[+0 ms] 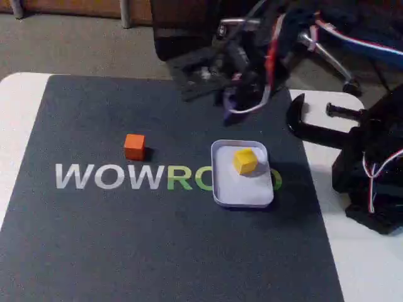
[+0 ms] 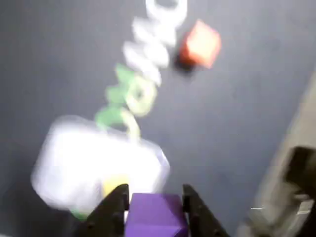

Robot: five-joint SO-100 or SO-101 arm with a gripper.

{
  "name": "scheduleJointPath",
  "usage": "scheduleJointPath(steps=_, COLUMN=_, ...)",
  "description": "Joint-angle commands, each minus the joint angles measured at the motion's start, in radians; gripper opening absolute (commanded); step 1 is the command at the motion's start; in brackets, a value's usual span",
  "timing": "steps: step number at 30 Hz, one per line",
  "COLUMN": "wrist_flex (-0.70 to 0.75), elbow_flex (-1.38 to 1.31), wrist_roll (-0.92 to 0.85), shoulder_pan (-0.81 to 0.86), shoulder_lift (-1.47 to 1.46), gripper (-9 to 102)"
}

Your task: Move blocks one by one until all three blocks are in the tray.

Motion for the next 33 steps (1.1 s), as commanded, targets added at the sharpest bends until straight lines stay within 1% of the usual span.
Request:
scheduleJointPath(steps=1, wrist_flex=-0.011, elbow_flex=0.067, wrist_roll=-0.054, shoulder_pan=0.018, shoulder_lift=0.104, gripper=-8)
scheduleJointPath(steps=5, wrist_flex=-0.055, elbow_flex=0.098, wrist_roll=-0.051, shoulder_pan=0.009, shoulder_lift=0.092, gripper=-8)
scheduleJointPath(steps=12, wrist_flex=-0.202, elbow_flex=0.206, wrist_roll=-0.061, shoulder_pan=0.006, shoulder_lift=0.071, gripper=-7)
scheduleJointPath(steps=19, wrist_flex=-0.209, elbow_flex=0.213, wrist_roll=-0.089, shoulder_pan=0.031, shoulder_lift=0.06, gripper=-6)
scheduleJointPath(steps=23, wrist_flex=-0.209, elbow_flex=0.213, wrist_roll=-0.091, shoulder_pan=0.038, shoulder_lift=0.06, gripper=-4)
scheduleJointPath(steps=26, wrist_flex=-0.209, elbow_flex=0.213, wrist_roll=-0.092, shoulder_pan=0.044, shoulder_lift=0.06, gripper=0)
scheduleJointPath(steps=29, wrist_flex=-0.209, elbow_flex=0.213, wrist_roll=-0.092, shoulder_pan=0.044, shoulder_lift=0.06, gripper=8)
scheduleJointPath(steps=33, wrist_flex=-0.209, elbow_flex=0.213, wrist_roll=-0.087, shoulder_pan=0.043, shoulder_lift=0.063, gripper=11)
